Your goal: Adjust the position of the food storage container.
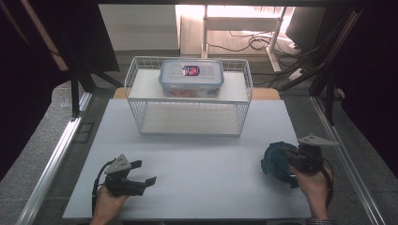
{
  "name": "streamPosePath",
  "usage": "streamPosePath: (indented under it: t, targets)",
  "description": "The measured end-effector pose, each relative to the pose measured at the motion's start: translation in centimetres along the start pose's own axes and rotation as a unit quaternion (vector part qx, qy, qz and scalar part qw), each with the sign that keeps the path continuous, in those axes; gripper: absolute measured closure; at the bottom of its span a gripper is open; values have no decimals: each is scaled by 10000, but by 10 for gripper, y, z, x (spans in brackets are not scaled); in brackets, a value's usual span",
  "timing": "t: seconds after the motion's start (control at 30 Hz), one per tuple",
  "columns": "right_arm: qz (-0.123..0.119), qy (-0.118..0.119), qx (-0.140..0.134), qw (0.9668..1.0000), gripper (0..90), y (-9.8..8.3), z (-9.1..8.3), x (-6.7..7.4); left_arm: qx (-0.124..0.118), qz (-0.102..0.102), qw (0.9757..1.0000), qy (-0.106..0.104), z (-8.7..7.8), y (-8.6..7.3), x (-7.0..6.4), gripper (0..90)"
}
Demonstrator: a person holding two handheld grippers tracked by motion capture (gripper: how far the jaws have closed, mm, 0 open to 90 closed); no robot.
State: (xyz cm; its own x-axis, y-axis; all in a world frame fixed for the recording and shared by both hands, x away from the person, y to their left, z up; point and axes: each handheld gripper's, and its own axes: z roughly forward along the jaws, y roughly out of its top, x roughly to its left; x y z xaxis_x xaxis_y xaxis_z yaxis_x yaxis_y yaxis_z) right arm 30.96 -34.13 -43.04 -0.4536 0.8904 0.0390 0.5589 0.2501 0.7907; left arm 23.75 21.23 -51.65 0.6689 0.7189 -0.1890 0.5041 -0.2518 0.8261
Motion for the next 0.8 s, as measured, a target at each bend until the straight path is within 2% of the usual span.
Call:
streamPosePath:
  t: [0.17, 0.33, 0.4, 0.53, 0.67, 0.8]
  targets:
    - [320, -564, 57, 9979, 892, -7, -12, -28, 12, 2, 10000, 6, 0, 0, 0, 114]
    - [549, -1053, 154, 9928, 892, -20, -21, -55, 28, -34, 10000, -2, 1, 0, 1, 119]
    - [631, -1173, 243, 9908, 892, -25, -21, -62, 39, -41, 10000, -5, 2, 0, 1, 120]
    - [699, -1306, 512, 9876, 892, -33, -15, -70, 50, -48, 10000, -14, 2, 0, 1, 122]
    - [711, -1288, 745, 9863, 893, -39, -8, -72, 57, -31, 10000, -22, 2, 0, 0, 123]
    - [781, -1317, 804, 9849, 895, -38, -8, -70, 86, -5, 10000, -33, 4, 0, 0, 128]
